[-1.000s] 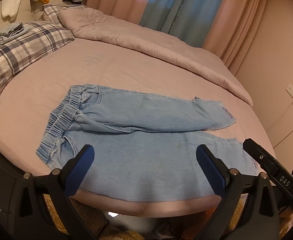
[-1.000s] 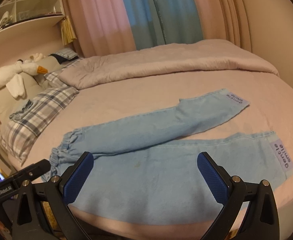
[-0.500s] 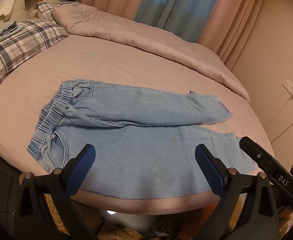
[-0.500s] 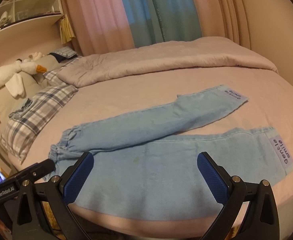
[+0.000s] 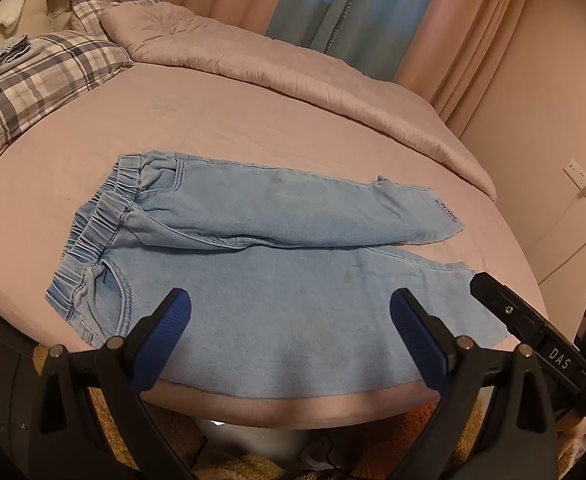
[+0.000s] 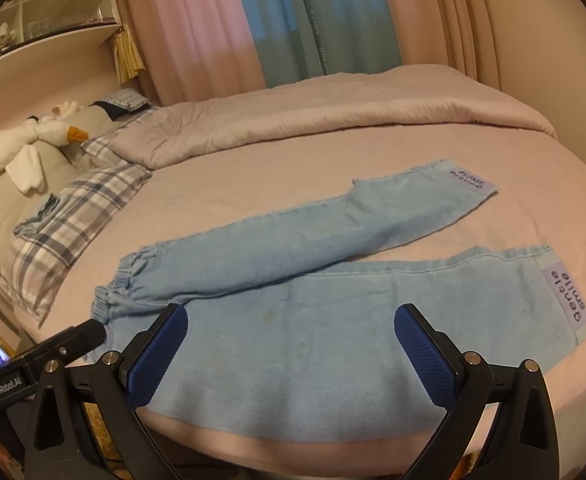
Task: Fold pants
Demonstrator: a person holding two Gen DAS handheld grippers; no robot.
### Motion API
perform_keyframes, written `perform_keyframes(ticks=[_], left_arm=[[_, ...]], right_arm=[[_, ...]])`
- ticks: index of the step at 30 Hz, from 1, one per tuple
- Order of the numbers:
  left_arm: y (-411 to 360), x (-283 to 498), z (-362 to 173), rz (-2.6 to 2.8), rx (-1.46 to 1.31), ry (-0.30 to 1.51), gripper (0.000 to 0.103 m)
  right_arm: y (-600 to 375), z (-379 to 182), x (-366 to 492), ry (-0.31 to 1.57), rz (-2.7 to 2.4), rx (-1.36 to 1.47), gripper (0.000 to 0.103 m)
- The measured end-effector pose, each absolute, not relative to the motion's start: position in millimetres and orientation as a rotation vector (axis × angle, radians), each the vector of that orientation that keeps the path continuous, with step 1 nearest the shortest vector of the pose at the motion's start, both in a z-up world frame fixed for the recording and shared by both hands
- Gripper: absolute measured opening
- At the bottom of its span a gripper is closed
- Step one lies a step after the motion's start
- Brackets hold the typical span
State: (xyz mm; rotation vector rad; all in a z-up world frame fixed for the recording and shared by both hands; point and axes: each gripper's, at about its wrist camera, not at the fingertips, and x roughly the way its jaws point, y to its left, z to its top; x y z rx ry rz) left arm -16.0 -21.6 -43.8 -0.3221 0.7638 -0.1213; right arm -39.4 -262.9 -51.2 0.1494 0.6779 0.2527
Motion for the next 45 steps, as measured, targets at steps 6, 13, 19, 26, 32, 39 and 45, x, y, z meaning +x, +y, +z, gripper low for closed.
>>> perform_keyframes(ticks=[6,13,19,26,32,39,45], left_arm=[[-20.6,-13.4,-45.4,-0.12,-0.329,0.776,0.099],[-25.6,4.3,-39.8,-0.104,-0.313,0.795,0.099],[-29.8,23.5,-42.2,-0.099,-0.288,0.86,0.098],[-37.6,33.1,-49.3,-0.108,-0.267,0.927,0.097],[-41.1,34.0,-54.1,-0.111,-0.253,0.956,0.097],[-40.6,37.4,-55.7,-0.134,-0.244,0.961,0.095],[-36.0,39.4,-61.3,-0.147,-0.262,0.982,0.093]], right_arm=[[-263.3,-51.3,-37.7,0.69,0.244,0.15,0.103],[-257.6,-40.0,-32.9,0.689,0.236,0.101,0.103],[-258.9,-35.6,-17.1,0.736,0.213,0.05,0.103],[-264.6,-40.5,-8.2,0.793,0.241,0.06,0.103],[-269.5,-48.5,-4.9,0.846,0.258,0.113,0.103],[-271.1,-50.1,-1.6,0.877,0.245,0.125,0.103],[-273.7,-51.0,-0.8,0.877,0.217,0.134,0.103]])
